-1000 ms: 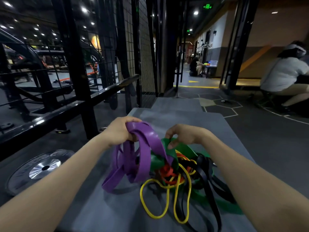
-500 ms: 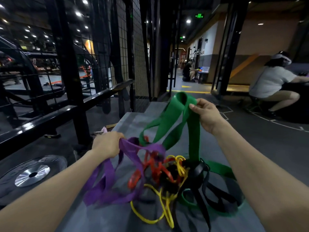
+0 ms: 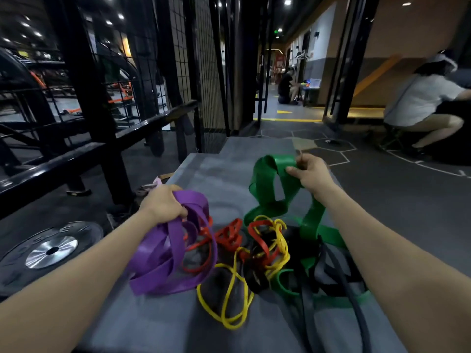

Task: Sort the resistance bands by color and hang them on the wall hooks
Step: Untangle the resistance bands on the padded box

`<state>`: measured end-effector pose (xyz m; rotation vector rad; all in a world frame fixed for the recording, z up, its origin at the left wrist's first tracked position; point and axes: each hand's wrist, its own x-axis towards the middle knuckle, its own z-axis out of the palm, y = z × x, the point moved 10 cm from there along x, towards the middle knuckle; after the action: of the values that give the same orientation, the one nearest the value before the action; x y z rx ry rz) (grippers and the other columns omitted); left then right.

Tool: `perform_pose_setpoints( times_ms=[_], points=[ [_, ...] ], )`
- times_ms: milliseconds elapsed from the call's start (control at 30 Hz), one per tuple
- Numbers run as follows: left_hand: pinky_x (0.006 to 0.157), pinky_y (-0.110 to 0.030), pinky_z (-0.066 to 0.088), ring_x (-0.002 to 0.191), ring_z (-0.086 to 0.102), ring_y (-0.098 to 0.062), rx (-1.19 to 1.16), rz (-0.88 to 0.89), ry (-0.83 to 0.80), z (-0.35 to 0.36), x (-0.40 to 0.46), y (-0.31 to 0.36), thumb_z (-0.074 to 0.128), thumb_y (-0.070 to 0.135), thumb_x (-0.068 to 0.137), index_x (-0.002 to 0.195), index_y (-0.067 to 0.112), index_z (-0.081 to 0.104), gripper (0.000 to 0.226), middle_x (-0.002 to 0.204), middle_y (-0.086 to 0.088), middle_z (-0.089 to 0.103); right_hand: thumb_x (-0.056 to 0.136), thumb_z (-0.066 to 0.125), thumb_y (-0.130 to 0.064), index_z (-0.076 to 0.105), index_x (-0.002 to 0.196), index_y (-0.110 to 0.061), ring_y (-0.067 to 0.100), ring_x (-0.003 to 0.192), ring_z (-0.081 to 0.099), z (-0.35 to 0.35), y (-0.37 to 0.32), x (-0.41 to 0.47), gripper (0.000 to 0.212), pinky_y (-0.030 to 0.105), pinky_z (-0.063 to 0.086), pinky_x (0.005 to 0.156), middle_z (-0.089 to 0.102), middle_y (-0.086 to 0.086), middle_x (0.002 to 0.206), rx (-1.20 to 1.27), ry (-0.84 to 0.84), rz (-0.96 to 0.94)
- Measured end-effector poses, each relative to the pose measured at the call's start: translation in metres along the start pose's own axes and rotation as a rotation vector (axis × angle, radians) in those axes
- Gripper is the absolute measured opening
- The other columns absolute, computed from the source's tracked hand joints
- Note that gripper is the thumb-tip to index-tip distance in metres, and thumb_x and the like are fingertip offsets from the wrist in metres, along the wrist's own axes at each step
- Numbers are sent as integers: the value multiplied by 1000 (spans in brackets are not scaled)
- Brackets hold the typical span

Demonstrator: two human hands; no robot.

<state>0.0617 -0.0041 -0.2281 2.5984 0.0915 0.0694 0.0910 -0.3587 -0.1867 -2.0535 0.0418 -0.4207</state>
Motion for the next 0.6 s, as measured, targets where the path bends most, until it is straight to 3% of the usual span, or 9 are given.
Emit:
perform_pose_setpoints(
  times_ms=[100, 167, 267, 333, 400, 467, 600],
  points=[
    [54, -24, 41, 95, 60, -29, -103, 19, 8, -8, -4, 5, 80, 23, 48, 75, 27, 63, 32, 96, -18, 66, 83, 69, -19, 64, 110, -3, 29, 99, 61, 24, 24, -13, 32, 33, 47, 81, 65, 15, 106, -393, -142, 55],
    [47, -23, 40, 75, 59, -24, -197, 16, 19, -14, -6, 5, 79, 9, 56, 79, 21, 66, 29, 83, -10, 66, 84, 68, -21, 65, 114, -4, 30, 102, 61, 49, 40, -29, 34, 37, 50, 87, 66, 15, 111, -613, -323, 77],
    [57, -28, 47, 57, 54, -22, -380, -4, 51, -26, -10, 0, 74, -4, 58, 74, 21, 68, 31, 60, -1, 61, 84, 67, -24, 65, 110, -5, 30, 98, 62, 70, 47, -44, 33, 40, 52, 86, 66, 14, 107, -830, -427, 67],
    [62, -40, 50, 59, 56, -24, -497, -30, 68, -34, -11, -7, 72, -9, 57, 74, 24, 67, 37, 65, -7, 63, 84, 66, -26, 63, 111, -5, 31, 98, 62, 75, 34, -46, 34, 39, 52, 82, 66, 14, 106, -923, -407, -8],
    [68, -42, 53, 62, 58, -25, -563, -28, 73, -42, -12, -8, 71, -12, 57, 78, 21, 68, 39, 69, -10, 64, 83, 67, -26, 62, 113, -6, 32, 99, 61, 80, 16, -46, 36, 39, 52, 83, 66, 14, 107, -928, -380, -73],
    [66, -35, 53, 62, 58, -22, -616, 0, 68, -50, -16, -3, 69, -16, 59, 82, 17, 68, 41, 69, -7, 64, 83, 67, -25, 60, 118, -7, 33, 103, 60, 88, -8, -47, 40, 39, 51, 85, 65, 15, 112, -835, -358, -122],
    [62, -29, 53, 57, 59, -16, -730, 60, 47, -66, -21, 10, 65, -22, 59, 87, 12, 68, 44, 61, -1, 66, 84, 68, -22, 55, 127, -7, 26, 115, 57, 124, -68, -64, 47, 32, 43, 94, 62, 10, 123, -632, -448, -275]
  ],
)
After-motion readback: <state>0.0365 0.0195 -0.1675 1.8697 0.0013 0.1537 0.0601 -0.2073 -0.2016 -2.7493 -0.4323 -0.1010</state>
